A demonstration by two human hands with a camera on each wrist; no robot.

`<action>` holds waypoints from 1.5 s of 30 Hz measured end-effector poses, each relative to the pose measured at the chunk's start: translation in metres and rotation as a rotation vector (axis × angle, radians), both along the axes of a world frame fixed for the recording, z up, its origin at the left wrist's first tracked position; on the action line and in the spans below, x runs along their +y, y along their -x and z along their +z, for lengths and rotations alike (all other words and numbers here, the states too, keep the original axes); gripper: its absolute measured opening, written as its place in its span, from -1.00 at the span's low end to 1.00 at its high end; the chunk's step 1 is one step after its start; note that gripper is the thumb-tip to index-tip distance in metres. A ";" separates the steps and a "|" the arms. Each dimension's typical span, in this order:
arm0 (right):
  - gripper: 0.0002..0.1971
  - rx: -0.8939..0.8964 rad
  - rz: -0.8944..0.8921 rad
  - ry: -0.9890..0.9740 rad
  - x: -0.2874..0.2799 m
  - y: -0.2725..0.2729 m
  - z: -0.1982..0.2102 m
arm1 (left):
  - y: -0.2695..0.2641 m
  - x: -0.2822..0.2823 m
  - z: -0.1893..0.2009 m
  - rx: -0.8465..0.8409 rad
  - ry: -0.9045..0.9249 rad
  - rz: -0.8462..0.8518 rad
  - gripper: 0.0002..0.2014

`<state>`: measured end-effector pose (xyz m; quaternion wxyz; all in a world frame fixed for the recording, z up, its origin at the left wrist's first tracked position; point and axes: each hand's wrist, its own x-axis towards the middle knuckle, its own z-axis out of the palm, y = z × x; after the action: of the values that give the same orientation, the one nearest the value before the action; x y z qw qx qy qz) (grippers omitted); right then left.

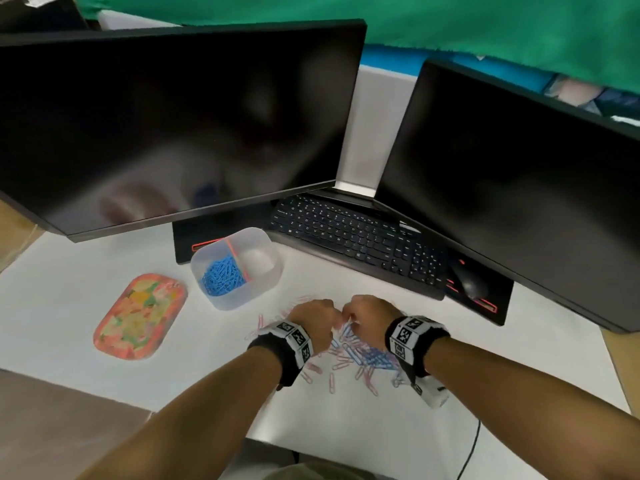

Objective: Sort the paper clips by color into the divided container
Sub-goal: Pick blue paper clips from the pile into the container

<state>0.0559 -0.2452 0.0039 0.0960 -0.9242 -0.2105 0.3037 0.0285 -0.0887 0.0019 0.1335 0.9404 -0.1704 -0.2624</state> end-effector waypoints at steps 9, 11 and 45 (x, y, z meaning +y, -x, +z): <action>-0.80 -0.025 0.128 -0.010 -0.001 0.003 -0.018 | 0.002 -0.001 -0.013 -0.019 -0.169 -0.039 -0.75; -0.80 -0.013 0.121 -0.027 -0.003 0.002 -0.020 | 0.001 0.000 -0.013 -0.021 -0.164 -0.008 -0.77; -0.72 0.542 -1.218 -1.053 -0.060 0.019 -0.005 | -0.006 -0.024 -0.017 0.429 0.668 0.627 -0.93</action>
<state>0.0374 -0.3050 -0.0015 0.7076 -0.6064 0.2400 0.2722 0.0345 -0.1129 -0.0154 0.5317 0.7770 0.0770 -0.3282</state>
